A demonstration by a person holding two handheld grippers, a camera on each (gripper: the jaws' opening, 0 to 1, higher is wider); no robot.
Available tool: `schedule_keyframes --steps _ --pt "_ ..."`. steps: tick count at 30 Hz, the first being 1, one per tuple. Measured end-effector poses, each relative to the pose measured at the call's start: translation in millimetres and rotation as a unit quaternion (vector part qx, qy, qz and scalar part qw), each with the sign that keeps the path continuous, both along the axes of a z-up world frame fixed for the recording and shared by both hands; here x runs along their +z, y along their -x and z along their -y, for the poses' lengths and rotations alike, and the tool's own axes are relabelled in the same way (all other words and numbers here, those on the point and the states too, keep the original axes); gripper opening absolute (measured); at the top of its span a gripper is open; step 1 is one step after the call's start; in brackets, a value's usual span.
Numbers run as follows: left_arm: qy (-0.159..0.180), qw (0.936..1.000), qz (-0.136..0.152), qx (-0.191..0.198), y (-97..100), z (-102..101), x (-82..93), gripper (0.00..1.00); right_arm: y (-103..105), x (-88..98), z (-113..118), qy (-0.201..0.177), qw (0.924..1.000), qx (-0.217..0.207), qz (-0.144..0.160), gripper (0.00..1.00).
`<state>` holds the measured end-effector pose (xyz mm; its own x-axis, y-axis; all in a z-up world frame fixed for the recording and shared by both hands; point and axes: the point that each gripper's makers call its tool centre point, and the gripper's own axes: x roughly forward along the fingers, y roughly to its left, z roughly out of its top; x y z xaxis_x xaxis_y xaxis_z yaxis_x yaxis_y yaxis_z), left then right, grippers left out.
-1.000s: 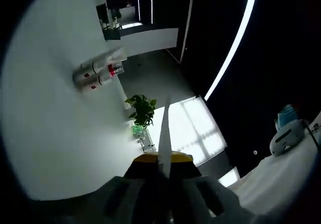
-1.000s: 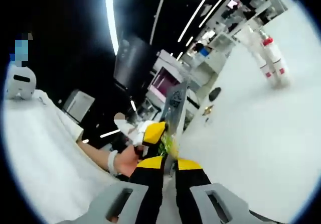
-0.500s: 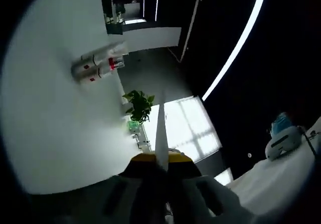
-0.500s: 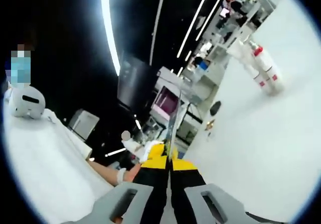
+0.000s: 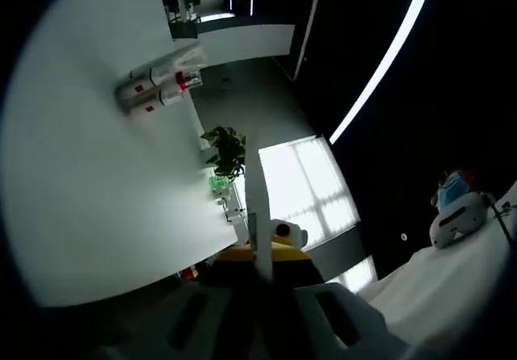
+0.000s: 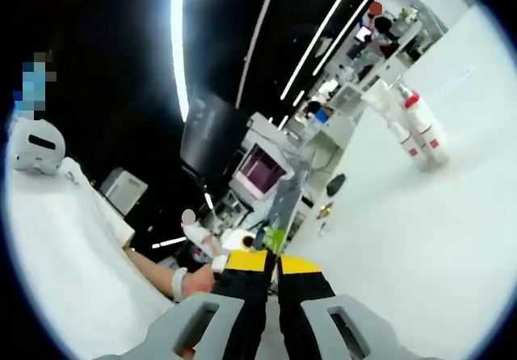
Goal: Arrange the skincare products in the storage area until every visible bottle or jar stands upright without overlapping.
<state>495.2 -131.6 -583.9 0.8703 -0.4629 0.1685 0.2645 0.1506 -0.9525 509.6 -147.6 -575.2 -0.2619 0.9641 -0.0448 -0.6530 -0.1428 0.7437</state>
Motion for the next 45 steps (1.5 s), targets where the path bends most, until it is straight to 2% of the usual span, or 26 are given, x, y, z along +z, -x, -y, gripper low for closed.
schedule_keyframes --steps 3,7,10,13,16,19,20,21,22,25,30,34,35,38,40,45 --pt "0.009 0.9999 -0.006 0.013 -1.1 -6 -2.1 0.00 -5 -4.0 -1 0.008 0.9991 -0.015 0.039 0.07" --pt "0.021 0.9993 -0.014 0.029 -1.8 -14 -4.8 0.00 -4 -6.4 -1 0.015 0.9990 -0.013 0.041 0.06" --pt "0.027 0.9990 -0.017 0.031 -2.6 -15 -5.8 0.00 -4 -7.1 -1 0.018 0.9982 -0.019 0.054 0.07" --pt "0.028 0.9990 -0.018 0.029 -3.4 -14 -4.8 0.00 -4 -7.7 -1 0.018 0.9981 -0.016 0.056 0.07" --pt "0.030 0.9992 -0.015 0.023 -3.5 -11 -4.1 0.00 6 -12.0 -3 0.026 0.9984 0.011 0.049 0.10" --pt "0.014 0.9998 -0.014 -0.011 -1.4 3 -5.4 0.00 13 -13.1 -5 0.028 0.9979 0.025 0.052 0.14" --pt "0.002 0.9994 -0.015 -0.032 0.8 13 -5.9 0.00 13 -11.7 -5 0.025 0.9981 0.024 0.050 0.13" --pt "0.000 0.9999 -0.016 -0.004 -4.5 6 -6.4 0.00 11 -11.2 -2 0.024 0.9982 0.026 0.049 0.12" --pt "0.007 0.9996 -0.014 -0.023 0.3 10 -5.0 0.00 9 -10.3 -2 0.022 0.9988 0.019 0.040 0.12" --pt "0.009 0.9995 -0.009 -0.028 0.2 13 -3.6 0.00 7 -3.8 0 0.009 0.9996 0.019 0.020 0.06" --pt "0.006 0.9994 -0.017 -0.030 -0.7 13 -7.7 0.00 7 -7.0 1 0.018 0.9994 0.017 0.024 0.05" --pt "0.011 0.9995 -0.023 -0.020 -0.7 9 -8.6 0.00 6 -13.6 -1 0.030 0.9974 0.008 0.065 0.11" --pt "0.014 0.9995 -0.025 -0.014 -0.9 7 -9.1 0.00 6 -16.1 -2 0.035 0.9958 0.006 0.085 0.13" --pt "0.027 0.9990 -0.030 0.022 -3.2 -9 -11.0 0.00 5 -15.7 -2 0.035 0.9944 -0.001 0.099 0.17" --pt "0.035 0.9980 -0.028 0.045 -2.8 -20 -10.4 0.00 1 -17.2 -2 0.038 0.9921 -0.013 0.119 0.23" --pt "0.033 0.9971 -0.037 0.058 -3.8 -24 -12.9 0.00 -10 -21.9 -2 0.052 0.9806 -0.046 0.183 0.33"
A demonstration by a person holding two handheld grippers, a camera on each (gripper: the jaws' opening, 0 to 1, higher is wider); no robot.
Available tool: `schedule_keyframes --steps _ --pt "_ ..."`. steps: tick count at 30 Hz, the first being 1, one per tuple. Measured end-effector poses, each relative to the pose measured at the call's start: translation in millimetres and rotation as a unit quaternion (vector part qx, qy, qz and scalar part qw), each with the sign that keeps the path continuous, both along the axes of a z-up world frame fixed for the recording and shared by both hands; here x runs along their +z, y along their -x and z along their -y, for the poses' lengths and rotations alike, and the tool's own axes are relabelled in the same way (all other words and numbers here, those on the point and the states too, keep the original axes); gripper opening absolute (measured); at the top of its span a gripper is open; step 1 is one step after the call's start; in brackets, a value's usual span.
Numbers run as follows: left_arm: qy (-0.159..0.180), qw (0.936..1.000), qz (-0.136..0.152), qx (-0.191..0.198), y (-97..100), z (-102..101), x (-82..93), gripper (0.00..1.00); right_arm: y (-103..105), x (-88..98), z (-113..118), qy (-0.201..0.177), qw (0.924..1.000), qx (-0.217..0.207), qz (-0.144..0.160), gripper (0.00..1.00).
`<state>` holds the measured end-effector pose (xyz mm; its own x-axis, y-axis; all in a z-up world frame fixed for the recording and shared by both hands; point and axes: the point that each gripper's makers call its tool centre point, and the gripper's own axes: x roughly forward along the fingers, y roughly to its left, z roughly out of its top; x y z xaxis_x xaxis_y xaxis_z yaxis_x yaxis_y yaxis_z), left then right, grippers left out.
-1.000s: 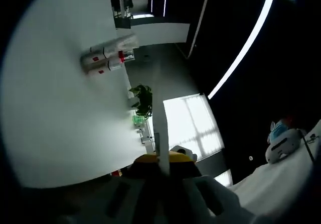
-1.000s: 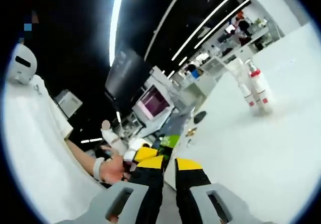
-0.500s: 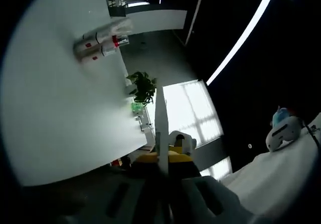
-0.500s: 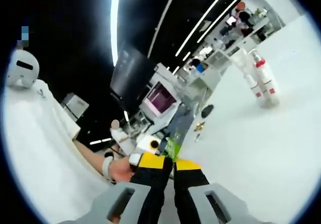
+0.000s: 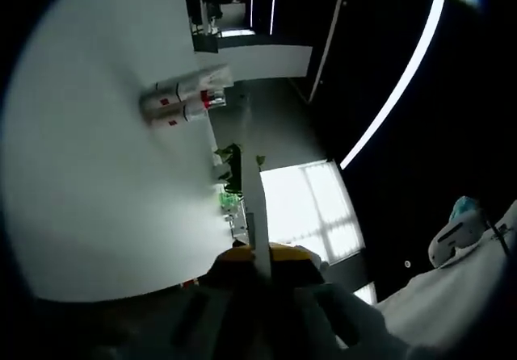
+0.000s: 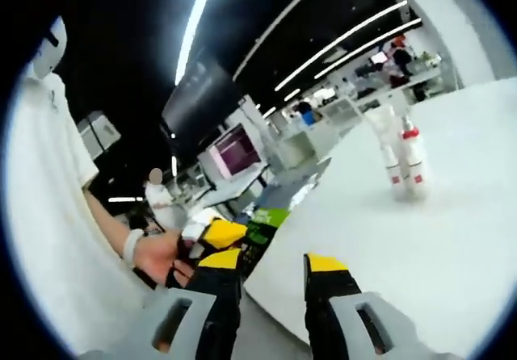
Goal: Arrange the skincare products in the storage area until every visible bottle or jar stands upright without overlapping.
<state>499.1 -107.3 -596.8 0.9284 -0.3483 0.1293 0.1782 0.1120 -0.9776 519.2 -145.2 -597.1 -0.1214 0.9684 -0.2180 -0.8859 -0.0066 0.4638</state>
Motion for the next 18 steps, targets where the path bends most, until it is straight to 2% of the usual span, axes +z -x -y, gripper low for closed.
schedule_keyframes --steps 3,6,8,14,18 --pt "-0.012 0.9999 -0.007 -0.006 -0.9 4 -2.5 0.00 -3 -4.1 1 0.013 0.9989 -0.008 0.044 0.34" --pt "-0.021 0.9996 -0.020 -0.008 -1.0 5 -7.8 0.00 1 -4.7 0 0.015 0.9982 -0.006 0.058 0.37" --pt "-0.023 0.9994 -0.027 -0.006 -1.3 4 -9.7 0.00 1 -7.5 -1 0.023 0.9962 -0.006 0.084 0.40" --pt "-0.029 0.9986 -0.043 0.013 -1.3 -7 -12.5 0.00 4 -13.8 -4 0.040 0.9865 -0.010 0.159 0.49" --pt "-0.057 0.9966 -0.058 0.013 3.0 -15 -14.6 0.00 5 -22.0 -7 0.056 0.9802 -0.008 0.190 0.54"
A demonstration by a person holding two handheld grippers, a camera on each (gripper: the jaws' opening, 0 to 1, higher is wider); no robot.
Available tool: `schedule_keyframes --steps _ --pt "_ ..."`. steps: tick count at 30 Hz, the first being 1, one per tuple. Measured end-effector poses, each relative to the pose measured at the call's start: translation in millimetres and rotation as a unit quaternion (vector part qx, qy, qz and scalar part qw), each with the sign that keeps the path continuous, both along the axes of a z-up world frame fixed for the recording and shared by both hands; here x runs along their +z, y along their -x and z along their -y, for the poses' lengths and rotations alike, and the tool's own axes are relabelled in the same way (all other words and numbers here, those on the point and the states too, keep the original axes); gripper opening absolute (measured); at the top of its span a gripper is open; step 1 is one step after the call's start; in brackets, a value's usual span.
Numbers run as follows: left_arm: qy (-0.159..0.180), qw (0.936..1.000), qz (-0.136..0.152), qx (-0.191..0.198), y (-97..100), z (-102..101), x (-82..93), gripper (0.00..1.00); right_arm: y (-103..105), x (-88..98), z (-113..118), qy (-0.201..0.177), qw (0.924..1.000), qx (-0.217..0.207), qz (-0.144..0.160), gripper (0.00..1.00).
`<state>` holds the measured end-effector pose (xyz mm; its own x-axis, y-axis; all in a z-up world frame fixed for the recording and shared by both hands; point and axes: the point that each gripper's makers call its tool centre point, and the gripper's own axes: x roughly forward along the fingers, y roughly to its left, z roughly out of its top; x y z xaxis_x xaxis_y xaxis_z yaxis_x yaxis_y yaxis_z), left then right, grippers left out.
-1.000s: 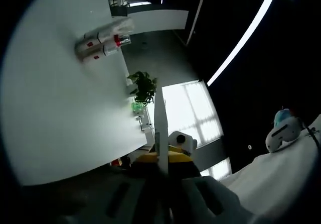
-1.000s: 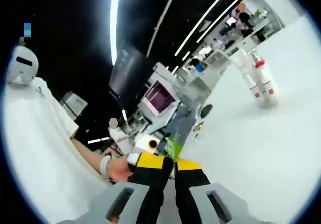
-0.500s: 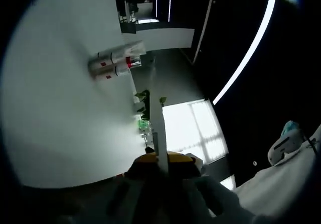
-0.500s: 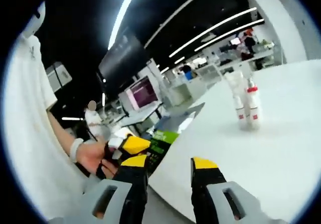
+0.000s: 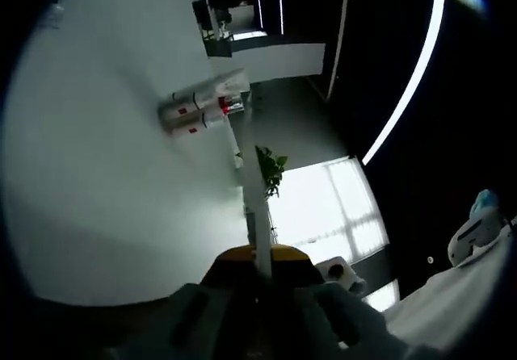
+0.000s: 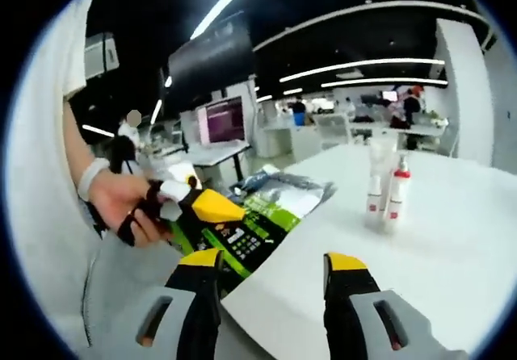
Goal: Arrange the skincare products in the storage area until every visible bottle or jar stands upright without overlapping.
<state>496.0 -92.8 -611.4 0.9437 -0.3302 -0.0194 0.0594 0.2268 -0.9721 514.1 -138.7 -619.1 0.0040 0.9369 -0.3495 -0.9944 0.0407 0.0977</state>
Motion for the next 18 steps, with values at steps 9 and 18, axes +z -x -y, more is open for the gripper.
schedule_keyframes --steps 9,18 --pt "-0.025 0.9987 -0.014 0.042 7.3 -35 -1.1 0.00 7 -19.7 -1 0.050 0.9980 0.021 0.034 0.52" --pt "-0.039 0.9971 -0.003 0.065 2.6 -52 11.2 0.00 10 -30.7 1 0.080 0.9925 0.041 0.083 0.49"
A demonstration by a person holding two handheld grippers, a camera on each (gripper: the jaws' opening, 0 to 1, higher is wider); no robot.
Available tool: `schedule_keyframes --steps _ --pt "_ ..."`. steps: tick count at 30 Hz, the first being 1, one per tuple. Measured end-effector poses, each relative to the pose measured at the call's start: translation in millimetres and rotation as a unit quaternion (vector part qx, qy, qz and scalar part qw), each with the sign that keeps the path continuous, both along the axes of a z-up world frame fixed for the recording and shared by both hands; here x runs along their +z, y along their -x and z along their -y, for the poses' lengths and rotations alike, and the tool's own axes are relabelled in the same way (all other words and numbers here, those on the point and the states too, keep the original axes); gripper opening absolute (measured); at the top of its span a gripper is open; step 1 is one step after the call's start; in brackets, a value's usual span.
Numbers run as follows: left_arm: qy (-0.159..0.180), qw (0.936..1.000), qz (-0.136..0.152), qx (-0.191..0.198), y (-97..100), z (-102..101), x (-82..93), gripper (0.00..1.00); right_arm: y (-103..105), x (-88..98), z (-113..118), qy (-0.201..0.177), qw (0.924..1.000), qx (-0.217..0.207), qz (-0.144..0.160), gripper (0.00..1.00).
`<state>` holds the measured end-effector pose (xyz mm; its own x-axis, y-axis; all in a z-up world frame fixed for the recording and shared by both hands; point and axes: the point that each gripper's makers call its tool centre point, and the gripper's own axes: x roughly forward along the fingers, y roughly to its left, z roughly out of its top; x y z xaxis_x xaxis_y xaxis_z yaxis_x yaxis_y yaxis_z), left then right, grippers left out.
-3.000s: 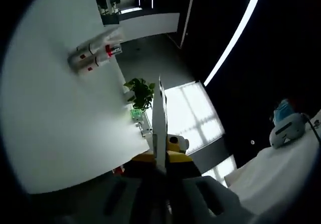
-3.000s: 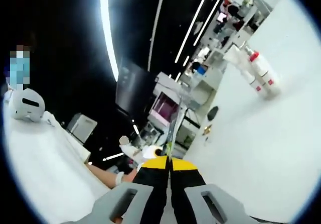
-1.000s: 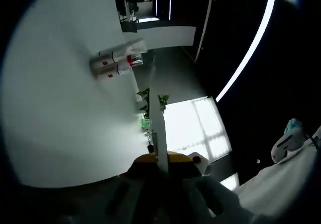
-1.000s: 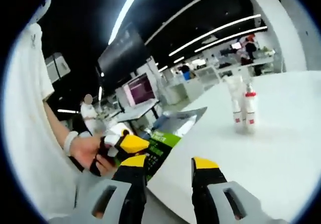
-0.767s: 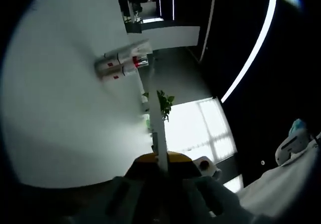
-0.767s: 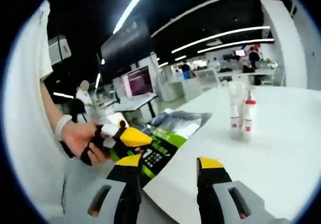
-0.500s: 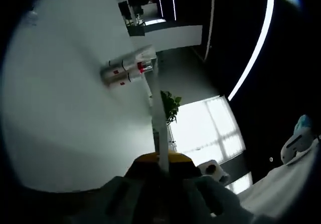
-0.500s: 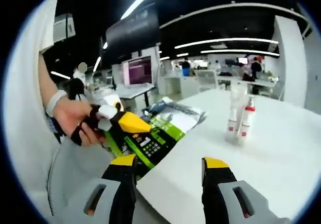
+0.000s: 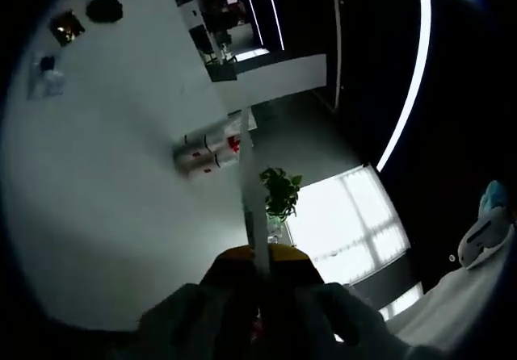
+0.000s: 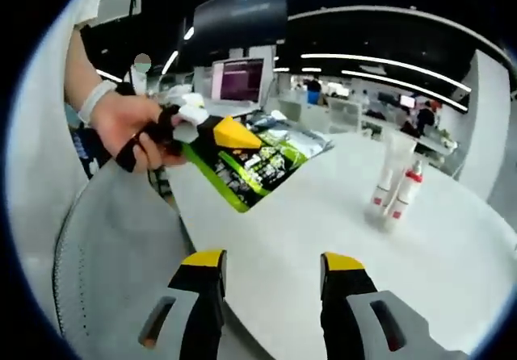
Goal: Arrange the skincare products in the storage area until every visible bottle or jar stands upright without overlapping.
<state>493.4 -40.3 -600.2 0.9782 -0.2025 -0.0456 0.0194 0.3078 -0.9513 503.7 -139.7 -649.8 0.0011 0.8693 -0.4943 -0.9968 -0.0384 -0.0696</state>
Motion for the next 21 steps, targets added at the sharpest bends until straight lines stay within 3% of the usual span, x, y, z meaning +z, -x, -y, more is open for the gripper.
schedule_keyframes --steps 12,21 --pt "-0.022 0.9994 0.002 0.025 -16.0 -26 10.4 0.00 -2 -15.6 4 0.040 0.9983 0.008 0.043 0.44" --pt "-0.025 0.9989 -0.008 0.039 -25.8 -38 6.9 0.00 -3 -17.3 4 0.046 0.9976 0.011 0.051 0.42"
